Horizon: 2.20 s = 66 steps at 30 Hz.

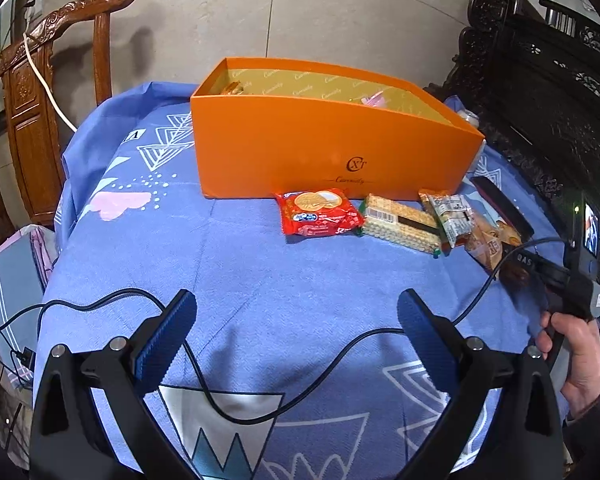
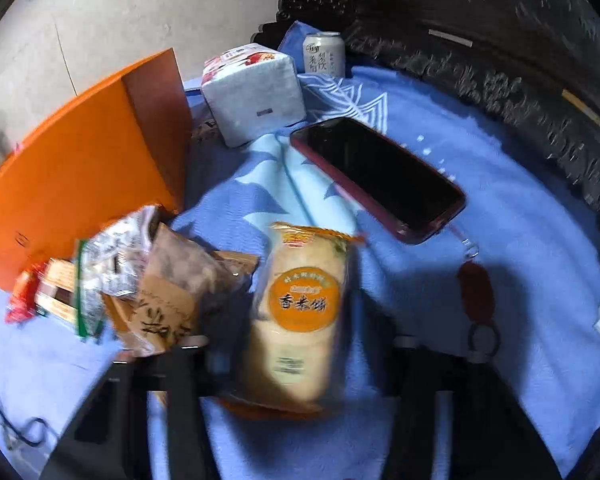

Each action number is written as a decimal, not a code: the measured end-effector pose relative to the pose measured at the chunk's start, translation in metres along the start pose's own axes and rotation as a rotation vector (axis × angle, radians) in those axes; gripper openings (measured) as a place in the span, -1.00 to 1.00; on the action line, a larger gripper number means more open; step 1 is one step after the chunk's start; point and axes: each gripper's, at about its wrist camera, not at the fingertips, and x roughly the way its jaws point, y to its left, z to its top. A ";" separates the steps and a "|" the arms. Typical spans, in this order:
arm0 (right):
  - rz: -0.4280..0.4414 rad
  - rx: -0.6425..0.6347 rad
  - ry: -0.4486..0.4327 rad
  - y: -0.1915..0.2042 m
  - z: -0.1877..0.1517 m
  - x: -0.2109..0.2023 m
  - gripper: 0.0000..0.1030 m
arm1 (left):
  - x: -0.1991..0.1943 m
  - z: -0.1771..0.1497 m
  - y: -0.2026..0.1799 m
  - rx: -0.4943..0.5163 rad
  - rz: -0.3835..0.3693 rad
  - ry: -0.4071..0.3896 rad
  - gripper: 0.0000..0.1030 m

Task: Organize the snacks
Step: 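Grasp the last rice cake pack with the right tool, then grasp the red biscuit pack with left while right carries rice cake to box, both drop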

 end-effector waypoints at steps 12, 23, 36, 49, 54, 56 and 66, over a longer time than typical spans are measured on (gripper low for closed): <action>0.120 -0.039 -0.063 0.002 -0.045 -0.067 -0.27 | 0.042 0.051 -0.003 -0.049 0.023 0.025 0.92; 0.230 -0.125 -0.053 0.041 -0.061 -0.090 -0.27 | 0.133 0.074 -0.013 -0.129 0.070 0.182 0.92; 0.230 -0.154 -0.046 0.045 -0.062 -0.083 -0.26 | 0.155 0.076 -0.020 -0.098 0.124 0.139 0.29; 0.235 -0.173 -0.087 0.048 -0.063 -0.098 -0.26 | 0.101 0.055 -0.015 -0.109 0.022 0.081 0.00; 0.252 -0.195 -0.115 0.055 -0.064 -0.113 -0.26 | 0.049 0.044 -0.006 -0.090 -0.017 0.023 0.00; 0.265 -0.205 -0.123 0.059 -0.063 -0.118 -0.26 | 0.037 0.044 -0.008 -0.078 -0.018 0.004 0.00; 0.394 -0.248 -0.275 0.093 -0.002 -0.161 -0.26 | -0.036 0.098 -0.001 -0.032 -0.010 -0.178 0.00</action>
